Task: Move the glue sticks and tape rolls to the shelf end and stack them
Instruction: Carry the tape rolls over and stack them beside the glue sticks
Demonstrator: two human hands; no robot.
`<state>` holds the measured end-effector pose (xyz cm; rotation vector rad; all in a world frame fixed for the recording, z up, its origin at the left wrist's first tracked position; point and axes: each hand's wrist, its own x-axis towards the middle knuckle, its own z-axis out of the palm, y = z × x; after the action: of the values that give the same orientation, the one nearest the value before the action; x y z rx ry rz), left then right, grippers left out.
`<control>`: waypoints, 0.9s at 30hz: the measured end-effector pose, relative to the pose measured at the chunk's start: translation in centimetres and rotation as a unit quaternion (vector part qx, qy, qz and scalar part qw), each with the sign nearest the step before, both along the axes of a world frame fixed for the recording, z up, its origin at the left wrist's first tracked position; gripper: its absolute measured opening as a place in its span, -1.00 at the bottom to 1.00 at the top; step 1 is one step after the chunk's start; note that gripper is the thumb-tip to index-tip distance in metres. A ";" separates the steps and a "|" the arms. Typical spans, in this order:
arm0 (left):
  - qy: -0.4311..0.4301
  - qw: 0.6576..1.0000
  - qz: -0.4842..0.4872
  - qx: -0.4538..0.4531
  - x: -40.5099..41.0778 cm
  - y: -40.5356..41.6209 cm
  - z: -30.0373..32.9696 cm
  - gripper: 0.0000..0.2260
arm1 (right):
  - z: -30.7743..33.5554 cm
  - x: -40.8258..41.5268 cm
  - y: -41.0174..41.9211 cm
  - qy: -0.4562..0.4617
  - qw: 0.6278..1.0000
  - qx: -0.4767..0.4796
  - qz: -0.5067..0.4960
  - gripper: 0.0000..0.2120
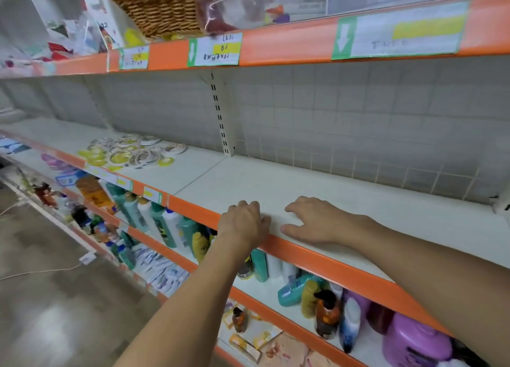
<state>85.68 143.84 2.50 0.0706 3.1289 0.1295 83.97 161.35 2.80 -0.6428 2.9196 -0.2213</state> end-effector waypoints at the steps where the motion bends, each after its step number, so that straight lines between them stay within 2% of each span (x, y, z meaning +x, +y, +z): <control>1: 0.000 1.000 0.009 0.002 -0.3 -0.9 0.0 -0.60 | 0.0 -0.7 -1.0 0.001 1.000 -0.001 0.008 -0.38; 14: -0.010 0.993 0.118 0.025 -6.5 -14.3 0.2 -0.62 | -0.8 -11.5 -15.2 -0.013 0.996 -0.013 0.090 -0.35; 27: -0.006 0.989 0.149 0.006 -17.5 -27.2 1.3 -0.60 | 0.2 -23.4 -28.8 -0.015 0.992 -0.030 0.119 -0.37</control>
<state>68.14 116.62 3.85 -0.3969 3.1043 0.1503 60.60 132.52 2.97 -0.9785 2.7838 -0.2870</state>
